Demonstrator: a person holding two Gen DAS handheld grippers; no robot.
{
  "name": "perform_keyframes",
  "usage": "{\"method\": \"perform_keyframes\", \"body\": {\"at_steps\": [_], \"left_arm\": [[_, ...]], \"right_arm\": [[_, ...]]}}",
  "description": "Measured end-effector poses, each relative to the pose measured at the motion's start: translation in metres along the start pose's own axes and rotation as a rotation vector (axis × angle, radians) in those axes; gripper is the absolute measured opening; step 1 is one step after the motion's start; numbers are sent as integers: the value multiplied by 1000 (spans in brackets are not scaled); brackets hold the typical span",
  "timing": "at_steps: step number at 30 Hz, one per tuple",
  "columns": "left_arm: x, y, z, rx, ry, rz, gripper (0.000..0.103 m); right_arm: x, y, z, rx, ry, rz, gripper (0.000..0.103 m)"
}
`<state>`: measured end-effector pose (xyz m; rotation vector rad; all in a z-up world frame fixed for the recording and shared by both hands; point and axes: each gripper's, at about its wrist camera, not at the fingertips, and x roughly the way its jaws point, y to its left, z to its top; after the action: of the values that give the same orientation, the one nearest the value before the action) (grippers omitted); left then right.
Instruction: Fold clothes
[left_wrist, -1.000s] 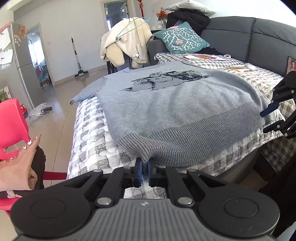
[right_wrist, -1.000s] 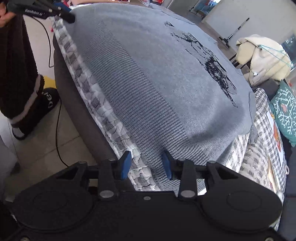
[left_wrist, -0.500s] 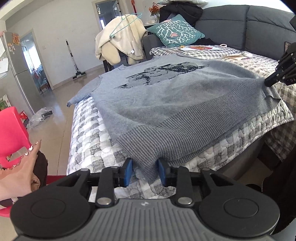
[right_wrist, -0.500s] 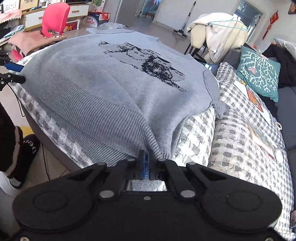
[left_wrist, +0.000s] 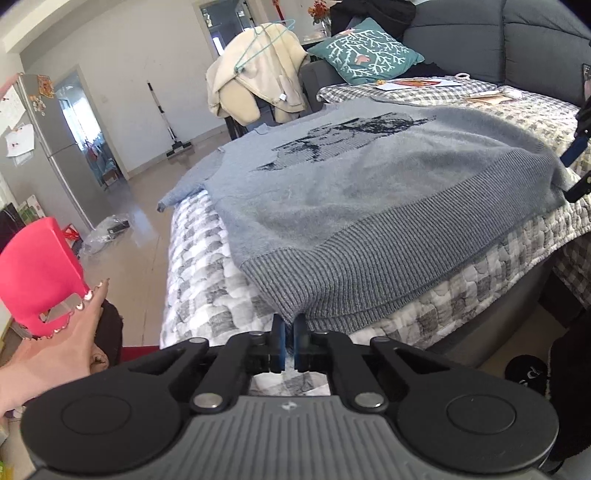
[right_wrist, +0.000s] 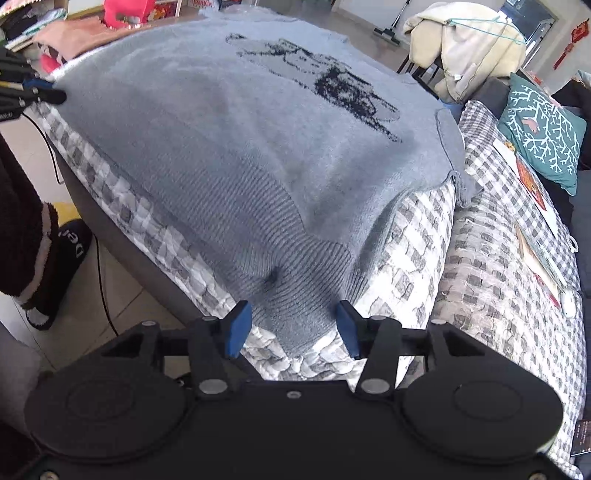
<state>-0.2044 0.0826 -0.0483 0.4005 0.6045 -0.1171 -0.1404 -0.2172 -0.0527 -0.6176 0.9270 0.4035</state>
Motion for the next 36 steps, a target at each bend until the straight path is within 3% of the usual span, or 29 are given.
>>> {"method": "perform_keyframes", "body": {"at_steps": [3,5,6,9,11,16,21,25,28,29,30,31,34,36], "left_arm": [[-5,4,3,0,-3,29,2],[-13,7,6,18,-24,55,2],[-19,9,9,25,-33,60,1],[-38,16,18,52,-51,68,1],[-49,18,23,80,-48,59,1],[-45,8,23,152,67,-10,1],[-4,-10,5,220,197,-30,1],[11,-10,0,211,225,-49,2],[9,-3,4,210,239,-115,11],[8,0,6,203,246,-142,30],[5,7,8,192,261,-191,49],[2,12,11,180,252,-220,53],[-3,31,22,130,237,-304,56],[-2,42,30,85,221,-312,59]], "right_arm": [[9,4,0,-22,29,-4,51],[14,7,0,-36,44,-31,29],[12,4,0,-29,40,-79,8],[-9,-10,-3,56,-30,-47,7],[-25,-9,-3,39,-43,-55,7],[-47,-1,-4,-45,-14,-47,6],[-18,-8,-4,-61,76,-3,6],[13,-12,-4,-61,149,17,7],[20,-16,-1,-45,155,47,12],[18,-19,0,-34,145,68,17],[16,-22,1,-23,135,89,37],[13,-24,1,-24,124,97,53],[1,-36,3,-20,67,105,56],[-7,-52,7,25,25,114,56]]}}
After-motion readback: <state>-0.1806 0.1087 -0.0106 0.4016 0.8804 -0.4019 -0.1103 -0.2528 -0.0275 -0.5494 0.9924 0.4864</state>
